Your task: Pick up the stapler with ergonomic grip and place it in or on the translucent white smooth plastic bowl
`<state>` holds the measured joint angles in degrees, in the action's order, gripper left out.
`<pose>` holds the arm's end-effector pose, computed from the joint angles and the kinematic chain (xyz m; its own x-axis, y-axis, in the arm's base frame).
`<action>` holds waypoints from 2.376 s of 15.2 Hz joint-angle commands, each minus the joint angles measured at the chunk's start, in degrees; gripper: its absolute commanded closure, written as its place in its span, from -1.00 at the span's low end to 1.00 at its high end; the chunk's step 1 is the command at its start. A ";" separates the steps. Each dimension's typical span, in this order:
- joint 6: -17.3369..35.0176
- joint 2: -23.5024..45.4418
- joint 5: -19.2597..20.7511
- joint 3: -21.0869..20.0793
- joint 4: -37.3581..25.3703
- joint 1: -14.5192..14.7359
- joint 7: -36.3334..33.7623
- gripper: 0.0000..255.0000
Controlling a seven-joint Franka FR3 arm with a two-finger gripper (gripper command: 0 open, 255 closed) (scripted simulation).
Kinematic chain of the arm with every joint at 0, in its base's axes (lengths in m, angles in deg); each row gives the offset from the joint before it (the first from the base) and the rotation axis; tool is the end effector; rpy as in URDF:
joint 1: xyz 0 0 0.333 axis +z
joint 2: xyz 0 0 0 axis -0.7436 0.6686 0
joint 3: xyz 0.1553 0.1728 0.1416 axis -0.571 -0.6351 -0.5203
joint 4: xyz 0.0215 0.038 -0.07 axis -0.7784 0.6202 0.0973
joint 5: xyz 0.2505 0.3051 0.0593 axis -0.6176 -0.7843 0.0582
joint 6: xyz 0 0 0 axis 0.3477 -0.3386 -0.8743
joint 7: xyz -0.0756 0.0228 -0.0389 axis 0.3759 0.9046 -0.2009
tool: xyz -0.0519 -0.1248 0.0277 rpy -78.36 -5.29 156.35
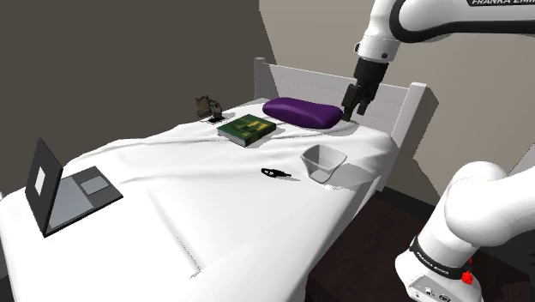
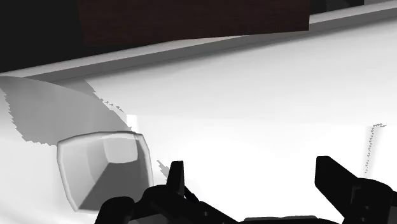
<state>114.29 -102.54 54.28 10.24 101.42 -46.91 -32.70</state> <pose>0.3626 -0.0153 0.5211 0.9964 -0.0411 0.0735 -0.0362 -0.9971 -0.0675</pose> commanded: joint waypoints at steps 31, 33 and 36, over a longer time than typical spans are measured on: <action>40.21 61.49 -5.15 6.13 -17.04 2.68 30.66 -1.00; 41.01 66.05 -5.67 5.53 -20.56 2.21 32.23 -1.00; 41.72 72.89 -6.08 4.61 -26.41 1.52 34.25 -1.00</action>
<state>155.54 -32.46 48.41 15.24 77.30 -45.22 0.92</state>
